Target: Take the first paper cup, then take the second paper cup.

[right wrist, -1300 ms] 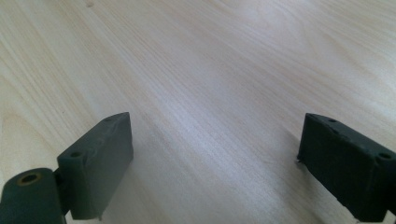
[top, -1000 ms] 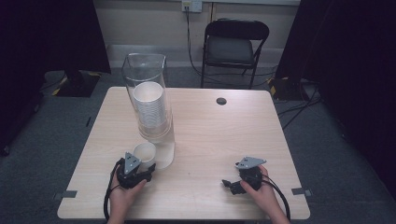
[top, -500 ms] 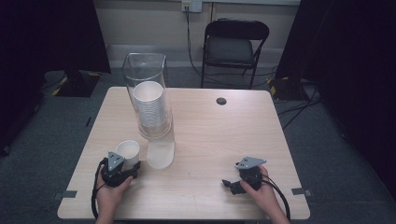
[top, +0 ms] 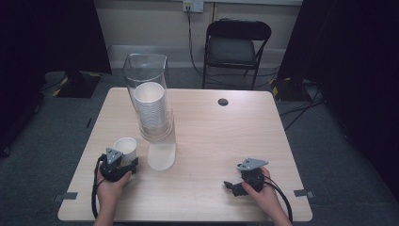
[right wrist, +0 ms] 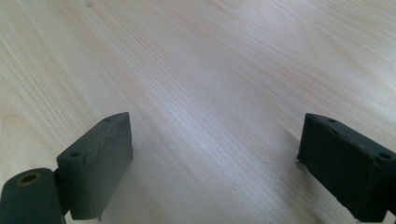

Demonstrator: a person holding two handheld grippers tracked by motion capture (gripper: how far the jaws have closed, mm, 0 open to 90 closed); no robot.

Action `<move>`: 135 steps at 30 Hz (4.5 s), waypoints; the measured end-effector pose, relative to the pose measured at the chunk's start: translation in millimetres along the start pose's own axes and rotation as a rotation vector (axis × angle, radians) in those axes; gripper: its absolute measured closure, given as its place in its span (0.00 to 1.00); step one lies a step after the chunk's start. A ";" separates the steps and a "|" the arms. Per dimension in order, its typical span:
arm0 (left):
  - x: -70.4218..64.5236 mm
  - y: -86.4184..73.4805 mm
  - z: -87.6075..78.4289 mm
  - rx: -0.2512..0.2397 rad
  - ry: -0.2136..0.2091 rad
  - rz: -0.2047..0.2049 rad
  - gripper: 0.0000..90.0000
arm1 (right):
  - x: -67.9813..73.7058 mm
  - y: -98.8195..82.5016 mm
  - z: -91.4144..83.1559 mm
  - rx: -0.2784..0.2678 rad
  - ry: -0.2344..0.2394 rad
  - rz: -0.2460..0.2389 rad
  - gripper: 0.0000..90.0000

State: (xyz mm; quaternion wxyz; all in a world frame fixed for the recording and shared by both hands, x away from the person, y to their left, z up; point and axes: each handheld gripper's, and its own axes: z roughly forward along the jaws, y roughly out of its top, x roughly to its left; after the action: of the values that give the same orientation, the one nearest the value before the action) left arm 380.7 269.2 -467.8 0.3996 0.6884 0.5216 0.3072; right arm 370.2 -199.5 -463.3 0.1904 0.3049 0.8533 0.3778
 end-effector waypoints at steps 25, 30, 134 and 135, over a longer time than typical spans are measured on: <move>16.9 14.4 23.6 0.094 0.058 -0.066 0.29 | 0.0 0.0 0.0 0.000 0.000 0.001 0.10; 18.2 16.3 27.1 0.100 0.065 -0.050 0.29 | 0.1 0.1 0.0 0.001 0.000 0.003 0.10; -76.5 81.9 -7.3 -0.320 -0.188 0.072 0.35 | -0.8 0.4 0.6 -0.001 0.008 -0.004 0.10; -76.9 81.7 -7.1 -0.319 -0.182 0.089 0.37 | -0.8 0.4 0.6 -0.001 0.006 -0.004 0.10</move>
State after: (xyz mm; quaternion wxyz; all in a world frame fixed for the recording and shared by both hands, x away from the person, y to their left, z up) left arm 392.9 185.6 -393.6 0.5351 0.6636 0.3971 0.3400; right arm 371.2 -199.5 -463.3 0.1886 0.3019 0.8543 0.3788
